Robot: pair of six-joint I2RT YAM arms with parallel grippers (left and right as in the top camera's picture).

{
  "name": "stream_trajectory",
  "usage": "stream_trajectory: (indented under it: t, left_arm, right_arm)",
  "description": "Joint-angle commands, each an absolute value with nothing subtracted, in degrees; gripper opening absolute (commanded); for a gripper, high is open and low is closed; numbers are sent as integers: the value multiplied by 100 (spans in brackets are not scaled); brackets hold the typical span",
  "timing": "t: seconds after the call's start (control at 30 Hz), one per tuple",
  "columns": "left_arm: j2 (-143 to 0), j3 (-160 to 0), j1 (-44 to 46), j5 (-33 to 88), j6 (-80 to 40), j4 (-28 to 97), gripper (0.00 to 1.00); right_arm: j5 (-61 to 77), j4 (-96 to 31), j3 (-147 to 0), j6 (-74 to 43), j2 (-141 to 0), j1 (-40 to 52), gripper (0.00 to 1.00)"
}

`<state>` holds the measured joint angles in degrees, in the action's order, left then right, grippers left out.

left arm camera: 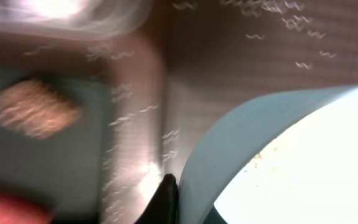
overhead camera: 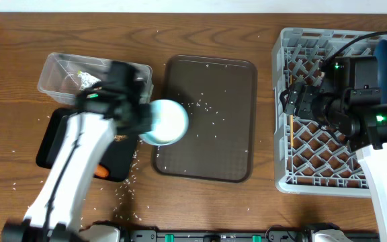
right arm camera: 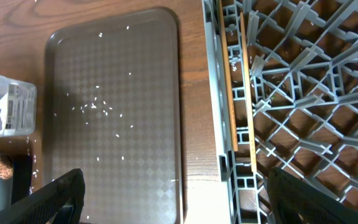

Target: Sort waste into correct bins and load items into the dishwasher rack

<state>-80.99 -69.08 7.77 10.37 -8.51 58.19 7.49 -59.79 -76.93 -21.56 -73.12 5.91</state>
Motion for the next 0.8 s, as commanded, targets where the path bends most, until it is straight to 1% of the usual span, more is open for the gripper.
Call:
stream_trajectory:
  t: [0.0, 0.1, 0.23, 0.3, 0.4, 0.63, 0.77]
  left_arm:
    - [-7592, -7037, 84, -25, -770, 6257, 6]
    - [-7430, -7037, -517, -871, -1260, 6608, 6]
    - [-7505, -6963, -880, -2051, -1933, 6855, 7]
    - [-7625, -6855, -886, -2661, -2235, 6877, 6]
    - [-7854, -6842, -878, -3177, -2578, 6954, 6]
    - [-8914, -6842, -854, -4757, -3339, 7288, 6]
    - [-9489, -6847, -812, -5175, -3450, 7478, 6]
  right_arm:
    - [716, -5986, -7756, -2226, -7319, 607, 88]
    - [716, -5981, -7756, -2226, -7319, 607, 89]
    - [714, -5970, -7756, -2226, -7319, 607, 88]
    - [714, -5968, -7756, -2226, -7319, 607, 88]
    - [711, -5964, -7756, -2224, -7319, 607, 88]
    - [711, -5874, -7756, -2226, -7319, 607, 89]
    - [711, -5852, -7756, -2224, -7319, 607, 89]
